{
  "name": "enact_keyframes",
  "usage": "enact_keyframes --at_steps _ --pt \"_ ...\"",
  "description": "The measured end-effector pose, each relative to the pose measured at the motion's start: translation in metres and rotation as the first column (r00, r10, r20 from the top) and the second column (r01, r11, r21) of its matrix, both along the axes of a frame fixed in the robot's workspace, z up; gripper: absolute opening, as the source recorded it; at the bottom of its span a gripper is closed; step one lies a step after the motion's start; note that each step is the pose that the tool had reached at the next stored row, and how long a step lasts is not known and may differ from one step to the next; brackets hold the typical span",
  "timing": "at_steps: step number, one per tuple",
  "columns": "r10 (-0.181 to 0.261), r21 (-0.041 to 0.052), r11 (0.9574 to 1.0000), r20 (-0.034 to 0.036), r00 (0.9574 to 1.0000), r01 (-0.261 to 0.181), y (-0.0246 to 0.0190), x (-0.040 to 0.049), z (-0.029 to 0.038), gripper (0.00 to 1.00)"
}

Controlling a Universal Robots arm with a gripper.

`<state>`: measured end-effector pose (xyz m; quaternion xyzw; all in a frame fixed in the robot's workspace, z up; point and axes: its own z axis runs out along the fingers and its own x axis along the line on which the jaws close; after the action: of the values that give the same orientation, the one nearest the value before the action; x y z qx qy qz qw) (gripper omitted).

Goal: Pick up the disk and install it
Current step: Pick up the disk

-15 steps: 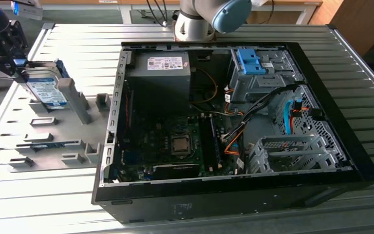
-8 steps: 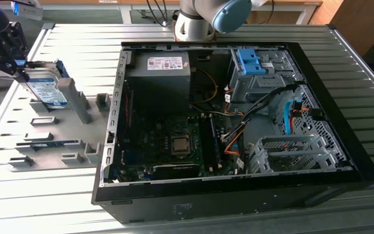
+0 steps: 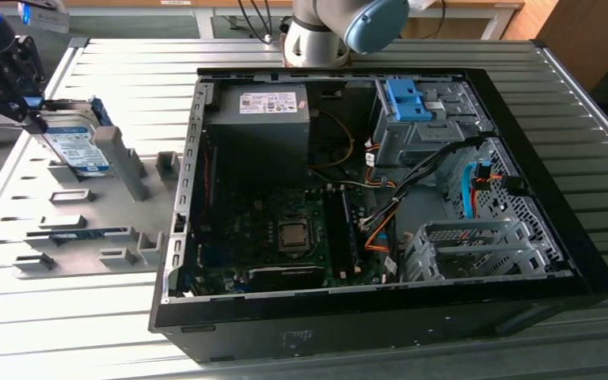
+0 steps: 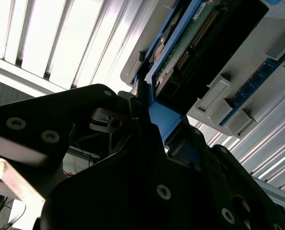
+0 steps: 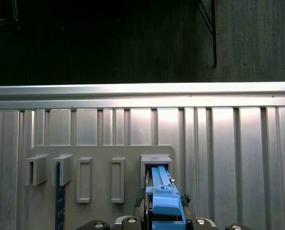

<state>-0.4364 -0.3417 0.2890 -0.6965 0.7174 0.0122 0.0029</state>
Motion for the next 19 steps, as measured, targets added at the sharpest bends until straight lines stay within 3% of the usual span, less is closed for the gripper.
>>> enact_keyframes --at_steps 9,19 --pt "0.035 0.0001 0.9994 0.0001 0.9994 -0.035 -0.0001 0.0 -0.0001 0.37" --pt "0.044 0.0001 0.999 0.0 0.999 -0.044 -0.0001 0.0 0.0 0.37"
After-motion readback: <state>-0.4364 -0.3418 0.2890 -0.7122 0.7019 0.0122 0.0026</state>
